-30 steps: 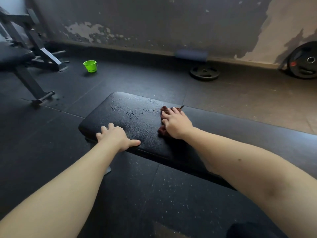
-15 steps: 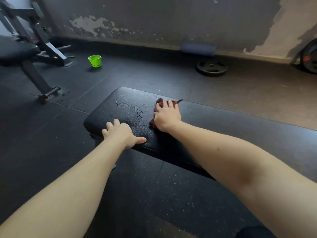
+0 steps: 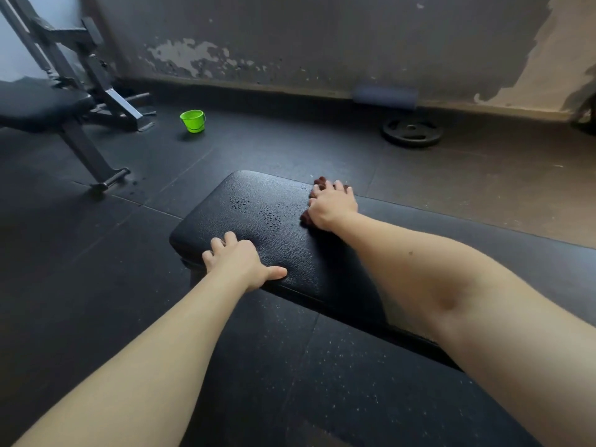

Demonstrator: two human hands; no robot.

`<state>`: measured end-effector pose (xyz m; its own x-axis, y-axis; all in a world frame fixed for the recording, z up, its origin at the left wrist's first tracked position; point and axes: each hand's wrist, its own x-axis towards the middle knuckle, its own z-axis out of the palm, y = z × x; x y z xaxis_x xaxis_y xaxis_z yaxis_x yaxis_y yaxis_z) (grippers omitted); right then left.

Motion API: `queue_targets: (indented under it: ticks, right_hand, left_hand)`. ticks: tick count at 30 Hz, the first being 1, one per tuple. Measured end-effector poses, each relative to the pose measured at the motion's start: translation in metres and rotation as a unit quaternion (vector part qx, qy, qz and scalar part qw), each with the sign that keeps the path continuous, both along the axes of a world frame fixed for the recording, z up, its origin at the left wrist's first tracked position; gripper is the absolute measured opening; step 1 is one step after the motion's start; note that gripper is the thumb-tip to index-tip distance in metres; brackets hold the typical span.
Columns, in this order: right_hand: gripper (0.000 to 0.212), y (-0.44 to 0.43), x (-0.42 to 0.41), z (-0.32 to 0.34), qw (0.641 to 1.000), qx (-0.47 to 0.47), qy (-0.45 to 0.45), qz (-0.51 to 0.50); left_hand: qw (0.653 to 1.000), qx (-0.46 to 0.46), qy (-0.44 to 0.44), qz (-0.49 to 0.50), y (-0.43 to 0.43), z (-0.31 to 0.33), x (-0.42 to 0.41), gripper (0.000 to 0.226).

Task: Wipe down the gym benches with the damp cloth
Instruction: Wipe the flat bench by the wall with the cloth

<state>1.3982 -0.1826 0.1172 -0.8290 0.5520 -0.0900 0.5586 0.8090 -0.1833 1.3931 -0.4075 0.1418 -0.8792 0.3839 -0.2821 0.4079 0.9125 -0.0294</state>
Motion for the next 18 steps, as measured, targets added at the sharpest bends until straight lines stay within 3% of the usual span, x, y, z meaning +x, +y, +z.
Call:
queue_targets:
  ticks: [7,14,18]
  right_hand:
    - [0.053,-0.046,0.013,-0.008,0.986,-0.011,0.019,0.168]
    - [0.058,0.031,0.039,-0.007,1.0,0.004,0.003,0.002]
    - [0.062,0.001,0.038,-0.012,1.0,0.019,0.009,0.0]
  left_hand:
    - [1.0,0.006,-0.002,0.003,-0.003,0.001,0.003,0.098]
    - [1.0,0.007,-0.008,-0.001,-0.005,0.001,0.005,0.103]
    - [1.0,-0.004,-0.01,0.0,-0.001,0.002,0.003,0.1]
